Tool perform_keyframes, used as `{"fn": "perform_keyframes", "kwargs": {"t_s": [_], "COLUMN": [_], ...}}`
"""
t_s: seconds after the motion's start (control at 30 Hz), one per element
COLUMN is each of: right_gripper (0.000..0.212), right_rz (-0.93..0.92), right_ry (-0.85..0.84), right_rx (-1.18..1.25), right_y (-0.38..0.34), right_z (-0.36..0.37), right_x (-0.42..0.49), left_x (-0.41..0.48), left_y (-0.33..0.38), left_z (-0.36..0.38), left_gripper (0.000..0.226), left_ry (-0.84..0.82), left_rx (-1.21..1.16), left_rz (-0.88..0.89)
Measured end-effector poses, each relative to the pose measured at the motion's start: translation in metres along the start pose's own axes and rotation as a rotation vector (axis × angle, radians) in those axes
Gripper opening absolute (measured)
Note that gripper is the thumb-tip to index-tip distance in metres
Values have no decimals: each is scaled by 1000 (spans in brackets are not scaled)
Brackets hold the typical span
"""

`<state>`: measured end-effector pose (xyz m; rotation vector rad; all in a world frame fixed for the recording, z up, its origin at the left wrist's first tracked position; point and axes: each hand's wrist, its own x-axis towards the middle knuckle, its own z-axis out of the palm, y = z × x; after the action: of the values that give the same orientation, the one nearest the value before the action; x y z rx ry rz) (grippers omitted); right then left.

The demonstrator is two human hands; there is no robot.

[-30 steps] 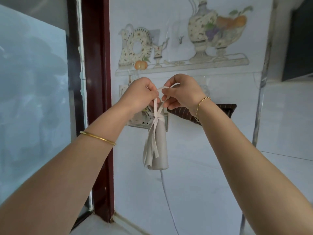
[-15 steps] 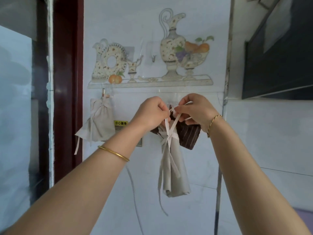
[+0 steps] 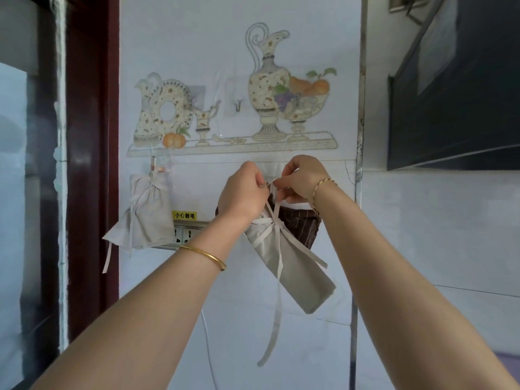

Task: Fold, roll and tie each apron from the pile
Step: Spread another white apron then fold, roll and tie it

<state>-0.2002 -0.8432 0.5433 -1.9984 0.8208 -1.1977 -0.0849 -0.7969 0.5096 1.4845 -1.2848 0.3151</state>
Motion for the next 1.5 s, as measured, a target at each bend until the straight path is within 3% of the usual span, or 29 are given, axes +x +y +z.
{"fn": "perform_keyframes", "kwargs": {"t_s": [0.3, 0.7, 0.83, 1.0, 1.13, 1.37, 1.5], "right_gripper": [27, 18, 10, 20, 16, 9, 11], "right_rz": [-248, -353, -328, -271, -251, -303, -354], "right_ry": [127, 152, 135, 66, 40, 211, 218], "right_rx": [-615, -964, -935, -809, -727, -588, -529], "right_y": [0, 8, 16, 21, 26, 25, 12], "right_z": [14, 18, 17, 9, 8, 11, 30], "right_x": [30, 35, 33, 24, 16, 1, -18], "left_x": [25, 43, 39, 30, 24, 7, -5], "left_y": [-2, -1, -3, -6, -9, -17, -25], "left_z": [2, 8, 8, 10, 11, -2, -15], "left_gripper": [19, 18, 14, 17, 16, 12, 16], "left_ry": [-42, -70, -78, -88, -81, 15, 88], "left_rx": [23, 128, 157, 167, 179, 64, -16], "left_rz": [-71, -148, -138, -96, -46, -28, -100]}}
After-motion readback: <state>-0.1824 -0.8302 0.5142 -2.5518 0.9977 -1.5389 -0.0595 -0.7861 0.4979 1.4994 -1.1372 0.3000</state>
